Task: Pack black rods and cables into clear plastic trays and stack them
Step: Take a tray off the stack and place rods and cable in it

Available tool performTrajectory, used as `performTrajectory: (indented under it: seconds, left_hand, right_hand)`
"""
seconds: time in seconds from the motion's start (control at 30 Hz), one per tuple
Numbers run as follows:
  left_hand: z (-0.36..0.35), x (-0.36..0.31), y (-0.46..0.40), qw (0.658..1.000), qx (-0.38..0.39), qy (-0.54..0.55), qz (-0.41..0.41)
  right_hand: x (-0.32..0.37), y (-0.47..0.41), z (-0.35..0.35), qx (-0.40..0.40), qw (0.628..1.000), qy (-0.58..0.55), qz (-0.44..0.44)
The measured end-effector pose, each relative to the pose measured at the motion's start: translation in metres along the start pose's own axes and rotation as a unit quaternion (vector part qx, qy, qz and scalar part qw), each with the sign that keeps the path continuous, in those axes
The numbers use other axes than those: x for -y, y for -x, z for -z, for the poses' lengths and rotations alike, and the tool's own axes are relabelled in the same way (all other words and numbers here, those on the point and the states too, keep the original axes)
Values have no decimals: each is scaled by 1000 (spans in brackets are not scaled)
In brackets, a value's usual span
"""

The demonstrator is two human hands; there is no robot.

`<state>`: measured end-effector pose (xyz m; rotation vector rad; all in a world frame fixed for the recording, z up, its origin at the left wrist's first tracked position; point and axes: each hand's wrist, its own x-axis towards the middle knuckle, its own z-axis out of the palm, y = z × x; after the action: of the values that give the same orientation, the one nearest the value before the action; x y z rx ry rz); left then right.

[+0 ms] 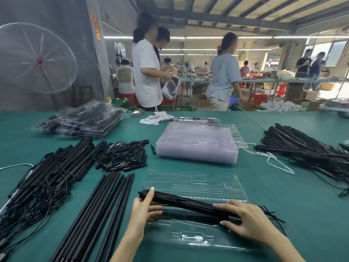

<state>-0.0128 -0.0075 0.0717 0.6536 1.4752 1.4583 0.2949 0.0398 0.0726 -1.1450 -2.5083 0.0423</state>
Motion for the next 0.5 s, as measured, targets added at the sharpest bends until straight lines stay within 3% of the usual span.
performTrajectory:
  seconds: [0.1, 0.17, 0.27, 0.4, 0.43, 0.5]
  left_hand:
    - [16, -6, -2, 997, -45, -37, -58]
    - [26, -7, -3, 982, -78, -131, -112]
    - [37, -6, -2, 898, -105, -356, -234]
    - [36, 6, 2, 771, 33, -545, -327]
    - [36, 10, 2, 757, 52, -561, -331]
    - [38, 14, 1, 760, 60, -553, -337]
  right_hand:
    - [1, 1, -1, -18, 1000, 1, -2]
    - [4, 2, -3, -27, 1000, -8, 2]
    - [6, 4, -6, -43, 998, -36, 3]
    - [4, 4, -7, -77, 996, -37, 24]
    - [4, 3, -8, -82, 996, -35, 29]
    - [4, 2, -9, -82, 995, -39, 35]
